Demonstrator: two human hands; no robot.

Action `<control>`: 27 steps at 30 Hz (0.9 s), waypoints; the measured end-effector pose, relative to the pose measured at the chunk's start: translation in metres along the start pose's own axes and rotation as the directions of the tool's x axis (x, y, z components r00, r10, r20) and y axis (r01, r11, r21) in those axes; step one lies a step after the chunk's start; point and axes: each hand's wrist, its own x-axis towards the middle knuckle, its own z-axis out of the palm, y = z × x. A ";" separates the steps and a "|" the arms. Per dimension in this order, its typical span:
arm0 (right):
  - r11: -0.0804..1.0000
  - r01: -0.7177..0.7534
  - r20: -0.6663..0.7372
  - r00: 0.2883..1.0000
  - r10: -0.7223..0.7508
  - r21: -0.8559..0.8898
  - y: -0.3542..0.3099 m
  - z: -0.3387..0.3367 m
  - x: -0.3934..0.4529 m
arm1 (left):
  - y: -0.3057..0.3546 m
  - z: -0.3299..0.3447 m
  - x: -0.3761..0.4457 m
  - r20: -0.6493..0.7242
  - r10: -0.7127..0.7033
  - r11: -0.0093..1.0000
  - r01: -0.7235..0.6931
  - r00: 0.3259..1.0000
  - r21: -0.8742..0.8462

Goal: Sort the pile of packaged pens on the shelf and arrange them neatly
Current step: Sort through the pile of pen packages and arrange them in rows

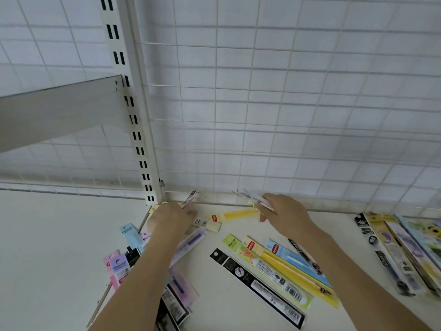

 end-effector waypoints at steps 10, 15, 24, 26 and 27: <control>0.895 -0.127 0.091 0.991 0.097 0.428 -0.003 -0.005 -0.002 | -0.015 -0.001 0.007 0.026 -0.069 0.975 0.073 0.997 -0.208; 0.880 -0.132 0.094 0.991 0.101 0.456 -0.005 -0.001 0.005 | -0.019 -0.002 0.010 0.060 -0.051 0.970 0.063 0.997 -0.236; 0.997 -0.036 0.217 0.976 0.021 0.064 -0.015 0.017 0.026 | -0.023 -0.018 0.001 0.112 0.023 0.886 0.032 0.993 -0.463; 1.000 -0.017 0.255 0.967 0.014 0.007 -0.019 0.021 0.032 | -0.023 -0.032 -0.003 0.075 0.078 0.862 -0.029 0.994 -0.505; 1.000 -0.005 0.262 0.965 0.010 -0.020 -0.021 0.023 0.035 | -0.022 -0.039 -0.005 0.050 0.104 0.851 -0.063 0.993 -0.522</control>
